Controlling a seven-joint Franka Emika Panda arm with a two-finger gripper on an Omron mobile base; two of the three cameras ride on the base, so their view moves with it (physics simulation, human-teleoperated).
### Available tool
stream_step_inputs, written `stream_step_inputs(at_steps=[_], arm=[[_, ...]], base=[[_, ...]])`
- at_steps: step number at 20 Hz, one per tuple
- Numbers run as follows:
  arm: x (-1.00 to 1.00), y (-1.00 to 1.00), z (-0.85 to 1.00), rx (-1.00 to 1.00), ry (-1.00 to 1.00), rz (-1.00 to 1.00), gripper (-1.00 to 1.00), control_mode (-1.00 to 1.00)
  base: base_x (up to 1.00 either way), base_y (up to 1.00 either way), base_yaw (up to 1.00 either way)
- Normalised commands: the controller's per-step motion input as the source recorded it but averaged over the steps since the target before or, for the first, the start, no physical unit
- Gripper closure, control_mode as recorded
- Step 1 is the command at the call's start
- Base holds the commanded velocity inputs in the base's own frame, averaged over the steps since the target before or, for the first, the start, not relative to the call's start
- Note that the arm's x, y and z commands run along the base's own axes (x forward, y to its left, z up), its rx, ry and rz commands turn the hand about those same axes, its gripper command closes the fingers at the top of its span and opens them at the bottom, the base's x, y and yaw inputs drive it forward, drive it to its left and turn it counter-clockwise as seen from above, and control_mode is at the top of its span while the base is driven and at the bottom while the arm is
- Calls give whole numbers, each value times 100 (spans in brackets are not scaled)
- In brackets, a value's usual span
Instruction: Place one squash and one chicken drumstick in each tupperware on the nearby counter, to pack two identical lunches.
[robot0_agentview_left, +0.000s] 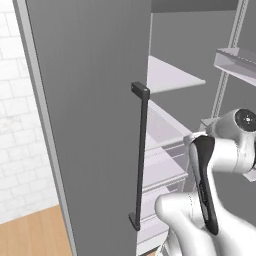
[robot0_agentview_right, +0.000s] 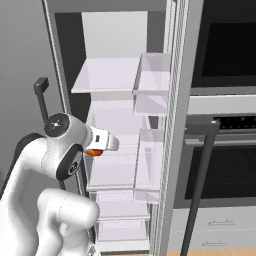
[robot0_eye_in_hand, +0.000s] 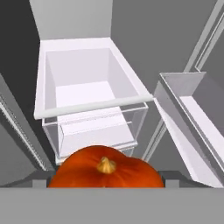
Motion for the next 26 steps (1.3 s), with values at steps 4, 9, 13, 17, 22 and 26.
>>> stream_step_inputs(at_steps=[4, 9, 13, 17, 22, 26], arm=[[-100, 11, 47, -4, -12, 2, 100, -100], [-60, 9, 10, -3, -1, 4, 100, 100], [0, 0, 0, 0, 0, 0, 100, 100], [0, 0, 0, 0, 0, 0, 100, 100], [0, 0, 0, 0, 0, 0, 100, 100], [0, 0, 0, 0, 0, 0, 100, 100]], base=[[0, 0, 0], [-40, -6, 2], [-100, -78, -1], [-94, -99, -10], [-33, -100, -18], [57, -100, -11]])
